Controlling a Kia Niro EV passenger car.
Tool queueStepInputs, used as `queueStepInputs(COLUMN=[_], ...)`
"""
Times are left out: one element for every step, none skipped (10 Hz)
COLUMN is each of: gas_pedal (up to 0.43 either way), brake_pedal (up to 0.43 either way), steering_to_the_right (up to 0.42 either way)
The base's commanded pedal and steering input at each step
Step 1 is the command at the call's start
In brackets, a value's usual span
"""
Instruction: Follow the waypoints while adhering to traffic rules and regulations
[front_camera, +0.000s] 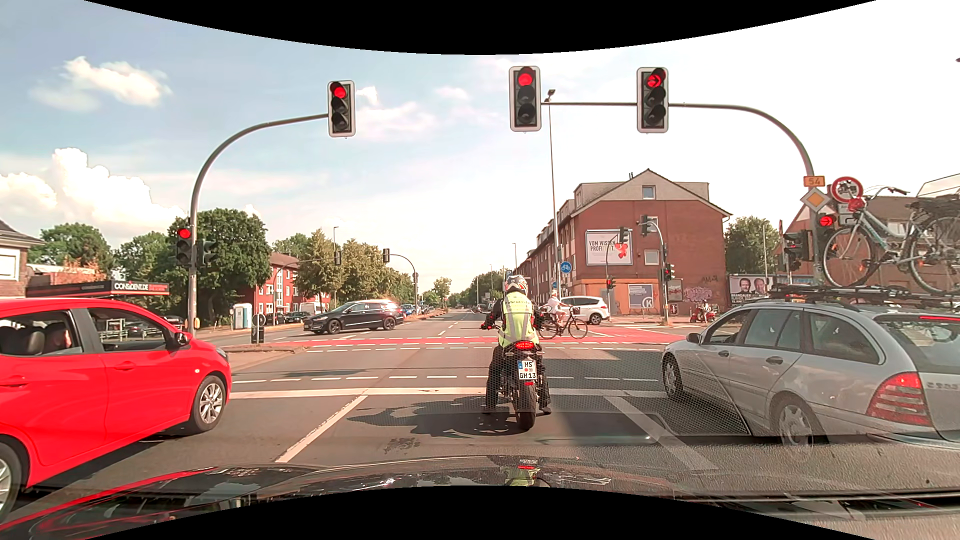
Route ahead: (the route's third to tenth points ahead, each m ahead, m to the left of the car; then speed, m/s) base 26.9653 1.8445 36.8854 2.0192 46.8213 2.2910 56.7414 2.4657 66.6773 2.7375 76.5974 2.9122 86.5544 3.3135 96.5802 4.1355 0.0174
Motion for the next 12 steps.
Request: queueStepInputs(gas_pedal=[0.0, 0.0, 0.0, 0.0, 0.0, 0.0, 0.0, 0.0, 0.0, 0.0, 0.0, 0.0], brake_pedal=[0.0, 0.0, 0.0, 0.0, 0.0, 0.0, 0.0, 0.0, 0.0, 0.0, 0.0, 0.0], steering_to_the_right=[0.01, 0.01, 0.01, 0.01, 0.01, 0.01, 0.01, 0.01, 0.01, 0.01, 0.01, 0.01])
